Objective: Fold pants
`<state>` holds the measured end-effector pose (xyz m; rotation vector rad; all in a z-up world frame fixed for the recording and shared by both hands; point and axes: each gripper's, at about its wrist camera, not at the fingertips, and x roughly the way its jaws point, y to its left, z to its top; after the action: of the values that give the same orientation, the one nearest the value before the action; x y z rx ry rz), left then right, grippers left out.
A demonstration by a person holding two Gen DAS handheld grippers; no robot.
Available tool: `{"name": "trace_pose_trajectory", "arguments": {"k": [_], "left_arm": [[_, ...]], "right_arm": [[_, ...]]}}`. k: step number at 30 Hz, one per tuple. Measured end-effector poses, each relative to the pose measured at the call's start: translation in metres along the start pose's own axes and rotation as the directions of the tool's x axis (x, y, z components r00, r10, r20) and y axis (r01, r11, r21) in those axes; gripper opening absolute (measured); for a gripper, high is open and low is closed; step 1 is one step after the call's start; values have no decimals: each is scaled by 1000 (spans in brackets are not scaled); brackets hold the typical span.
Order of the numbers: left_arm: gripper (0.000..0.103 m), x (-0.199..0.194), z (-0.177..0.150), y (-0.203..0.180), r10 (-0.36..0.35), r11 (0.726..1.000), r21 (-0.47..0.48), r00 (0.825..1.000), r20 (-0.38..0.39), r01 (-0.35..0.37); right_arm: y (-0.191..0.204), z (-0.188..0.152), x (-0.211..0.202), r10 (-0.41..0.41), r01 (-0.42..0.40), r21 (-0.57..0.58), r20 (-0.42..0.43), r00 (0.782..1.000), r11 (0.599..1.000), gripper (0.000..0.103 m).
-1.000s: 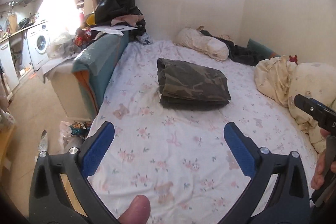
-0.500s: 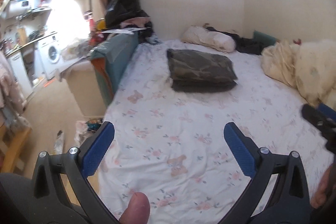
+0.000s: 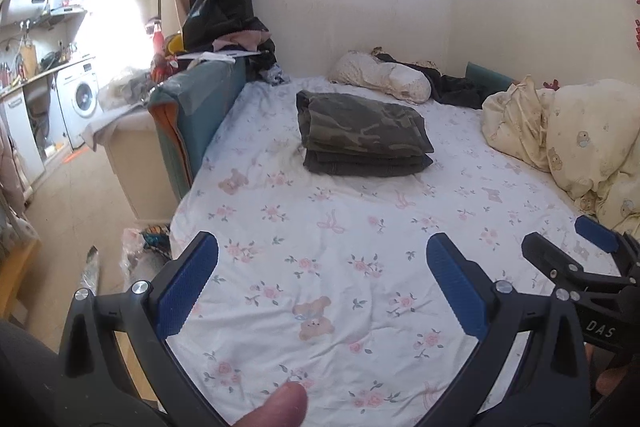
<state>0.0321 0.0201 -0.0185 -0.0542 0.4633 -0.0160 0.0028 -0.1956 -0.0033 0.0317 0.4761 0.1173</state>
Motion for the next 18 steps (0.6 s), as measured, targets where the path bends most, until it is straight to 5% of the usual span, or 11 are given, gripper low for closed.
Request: {"name": "trace_pose_trajectory", "arguments": {"k": [18], "left_arm": [[103, 6, 1, -1, -5, 1000, -25, 1000, -3, 5]], "right_arm": [[-5, -1, 10, -1, 1, 24, -13, 1000, 1000, 103]]}}
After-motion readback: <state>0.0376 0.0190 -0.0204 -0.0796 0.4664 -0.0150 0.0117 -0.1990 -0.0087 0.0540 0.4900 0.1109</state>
